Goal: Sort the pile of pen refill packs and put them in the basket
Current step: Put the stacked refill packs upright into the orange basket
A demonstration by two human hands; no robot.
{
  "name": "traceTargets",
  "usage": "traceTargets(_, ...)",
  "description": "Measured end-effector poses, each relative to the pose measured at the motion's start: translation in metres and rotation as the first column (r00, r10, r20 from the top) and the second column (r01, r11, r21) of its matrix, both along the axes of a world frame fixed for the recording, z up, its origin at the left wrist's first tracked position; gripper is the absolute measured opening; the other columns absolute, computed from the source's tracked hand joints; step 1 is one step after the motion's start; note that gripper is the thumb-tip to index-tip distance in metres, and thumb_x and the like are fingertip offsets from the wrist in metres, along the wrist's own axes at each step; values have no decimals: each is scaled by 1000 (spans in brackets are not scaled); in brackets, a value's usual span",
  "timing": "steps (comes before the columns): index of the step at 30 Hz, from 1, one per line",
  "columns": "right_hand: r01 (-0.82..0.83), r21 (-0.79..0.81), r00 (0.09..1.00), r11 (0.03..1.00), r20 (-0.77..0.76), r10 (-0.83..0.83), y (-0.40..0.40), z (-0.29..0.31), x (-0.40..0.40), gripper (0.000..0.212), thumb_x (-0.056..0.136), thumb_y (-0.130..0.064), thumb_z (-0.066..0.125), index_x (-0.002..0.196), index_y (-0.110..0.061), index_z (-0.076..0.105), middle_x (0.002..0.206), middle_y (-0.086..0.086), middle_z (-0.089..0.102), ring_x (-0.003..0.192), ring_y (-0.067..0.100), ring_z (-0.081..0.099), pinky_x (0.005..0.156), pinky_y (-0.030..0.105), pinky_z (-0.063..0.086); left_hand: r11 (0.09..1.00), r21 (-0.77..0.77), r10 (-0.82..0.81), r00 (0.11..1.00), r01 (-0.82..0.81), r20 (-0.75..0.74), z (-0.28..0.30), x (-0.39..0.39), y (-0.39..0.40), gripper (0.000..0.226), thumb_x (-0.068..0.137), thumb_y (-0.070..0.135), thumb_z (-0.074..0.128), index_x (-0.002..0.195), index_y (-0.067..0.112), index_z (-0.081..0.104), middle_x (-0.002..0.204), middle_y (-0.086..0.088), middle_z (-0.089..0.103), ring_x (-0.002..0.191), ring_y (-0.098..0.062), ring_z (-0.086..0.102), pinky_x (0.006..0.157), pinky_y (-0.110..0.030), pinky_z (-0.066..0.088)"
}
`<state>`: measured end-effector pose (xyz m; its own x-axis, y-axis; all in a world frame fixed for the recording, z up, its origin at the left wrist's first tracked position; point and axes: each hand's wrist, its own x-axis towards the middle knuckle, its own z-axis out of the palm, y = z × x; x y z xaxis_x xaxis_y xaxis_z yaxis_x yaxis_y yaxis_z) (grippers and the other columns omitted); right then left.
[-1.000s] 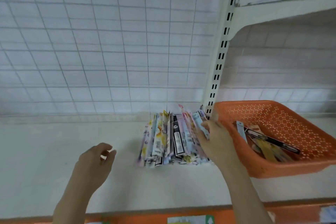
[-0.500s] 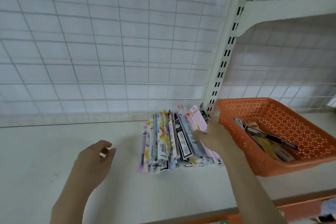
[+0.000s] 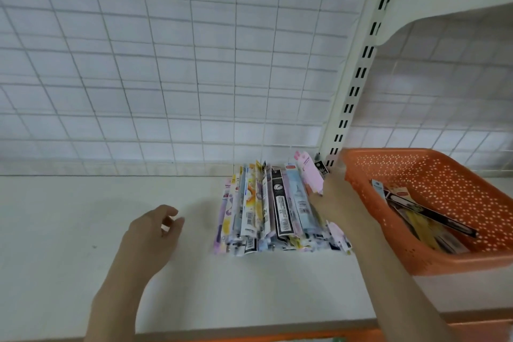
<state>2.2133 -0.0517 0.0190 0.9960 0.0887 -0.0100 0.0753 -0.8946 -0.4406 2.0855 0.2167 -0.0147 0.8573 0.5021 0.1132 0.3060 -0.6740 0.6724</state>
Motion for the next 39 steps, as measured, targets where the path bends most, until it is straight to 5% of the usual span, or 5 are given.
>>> traceTargets(4,7,54,999,999,53,-10,-6,6,2,53,93,-23,51,136,-3,28,133,18,48,62,20,56,47,27,42,1000,8,-25,1000,25,4,1,12,-12,24,91,26,53,112,14,59,89,5,58,74,-14,57,67,-27,42)
traceTargets(13,-19,212,995,977,102,-3,-21,13,-5,35,94,-8,42,126,-5,30,69,-1,45,52,11,44,43,18,25,996,59,-65,998,64,8,8,30,-32,26,92,28,51,114,16,58,92,4,59,73,-13,57,69,-25,39)
traceTargets(21,-90,291,995,953,77,71,-17,4,-1,70,82,-47,63,136,-17,31,145,11,37,126,32,46,98,44,45,996,78,-43,999,40,27,13,28,-37,25,91,27,53,113,15,59,90,5,58,73,-15,58,71,-26,39)
traceTargets(27,-162,275,981,948,-59,185,-13,0,-5,62,78,-47,70,122,-15,40,110,-4,47,91,17,53,58,24,45,995,86,-44,999,43,11,12,28,-42,26,92,28,52,114,16,58,91,6,59,73,-14,57,68,-25,39)
traceTargets(39,-183,54,983,982,7,182,-21,21,3,28,91,-20,49,116,-10,44,99,4,45,68,22,57,54,31,44,990,100,-93,992,101,-90,33,51,-59,45,92,43,45,126,14,51,114,-1,61,100,-18,55,85,-27,40)
